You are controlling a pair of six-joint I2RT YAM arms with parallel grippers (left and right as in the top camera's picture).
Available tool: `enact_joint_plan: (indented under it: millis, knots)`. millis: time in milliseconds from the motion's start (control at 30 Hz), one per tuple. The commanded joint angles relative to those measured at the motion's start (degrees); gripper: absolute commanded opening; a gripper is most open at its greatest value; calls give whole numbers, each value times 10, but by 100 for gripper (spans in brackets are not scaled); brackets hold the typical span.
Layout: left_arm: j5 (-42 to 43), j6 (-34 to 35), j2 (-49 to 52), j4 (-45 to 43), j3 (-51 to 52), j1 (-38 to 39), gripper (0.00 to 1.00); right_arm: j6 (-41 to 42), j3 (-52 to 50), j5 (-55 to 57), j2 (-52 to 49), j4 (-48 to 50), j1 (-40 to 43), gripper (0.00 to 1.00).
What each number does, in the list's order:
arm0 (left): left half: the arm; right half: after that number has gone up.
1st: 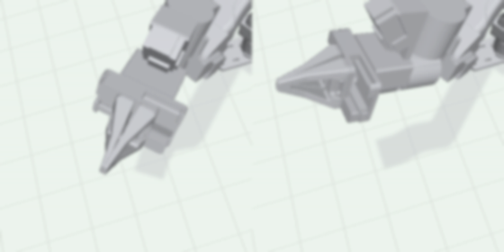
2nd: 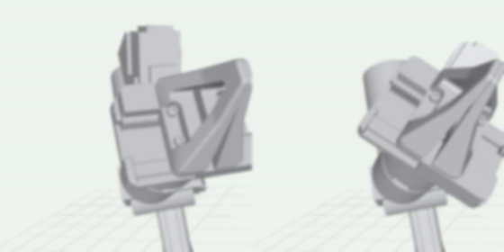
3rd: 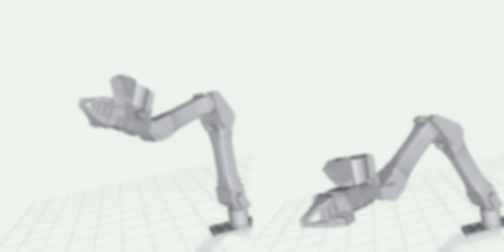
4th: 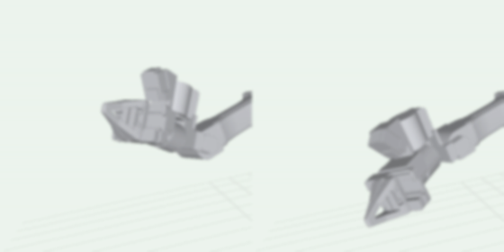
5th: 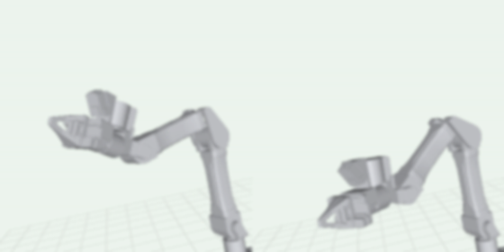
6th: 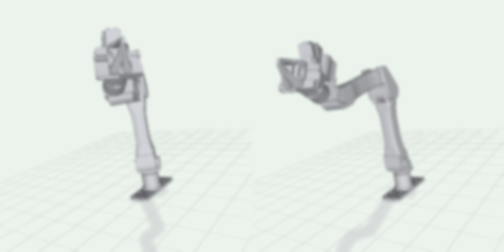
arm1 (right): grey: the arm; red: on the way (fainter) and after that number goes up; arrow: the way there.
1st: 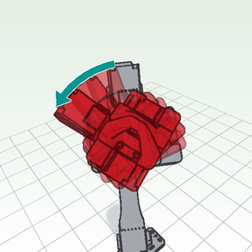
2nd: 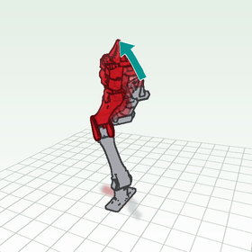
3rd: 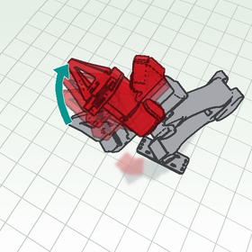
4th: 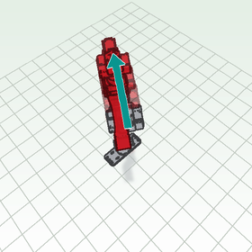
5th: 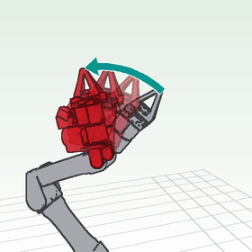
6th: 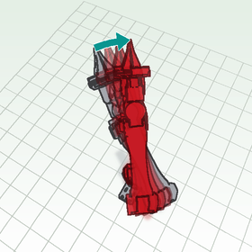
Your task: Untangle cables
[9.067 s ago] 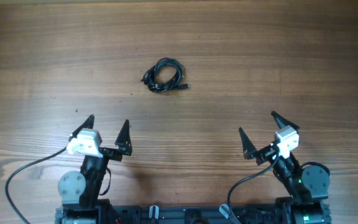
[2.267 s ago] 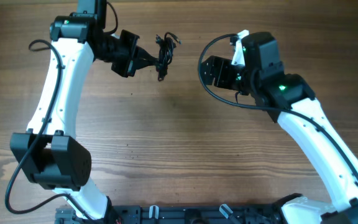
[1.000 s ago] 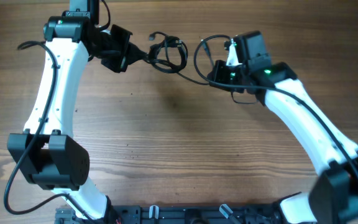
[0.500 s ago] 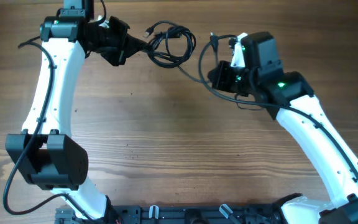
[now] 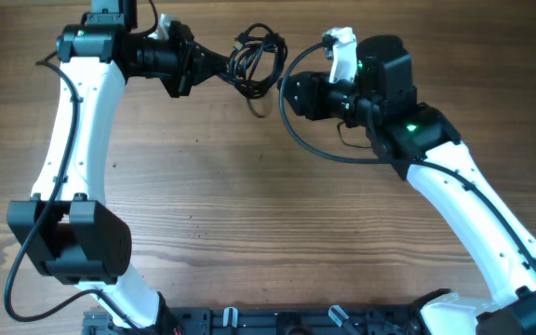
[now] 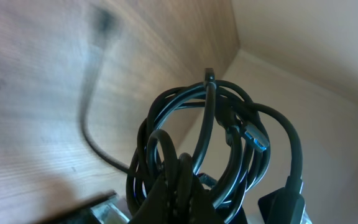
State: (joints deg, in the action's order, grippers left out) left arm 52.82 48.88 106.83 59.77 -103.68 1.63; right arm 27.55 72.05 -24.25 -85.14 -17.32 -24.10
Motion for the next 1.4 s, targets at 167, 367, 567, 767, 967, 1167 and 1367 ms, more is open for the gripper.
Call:
enact_joint_plan:
  millis: [167,367,567,767,967,1167,1367]
  knots:
    - [79,43,-11,11,-9,-3,4,11,3,-37,-50,83,-25,48]
    - [102,43,-11,13,-9,0,4,16,3,-40,-61,116,-27,48]
    - [111,43,-11,13,-9,15,4,40,3,-41,-86,139,-27,43]
    - [103,38,-11,13,-9,16,4,41,3,-26,-95,172,-27,24]
    - [-20,17,-11,13,-9,16,4,35,3,-2,-90,101,-17,4]
    - [-185,-89,-11,25,-9,16,4,3,3,27,-21,29,0,4]
    - [-292,-216,-11,54,-9,16,4,-3,3,26,79,2,36,4]
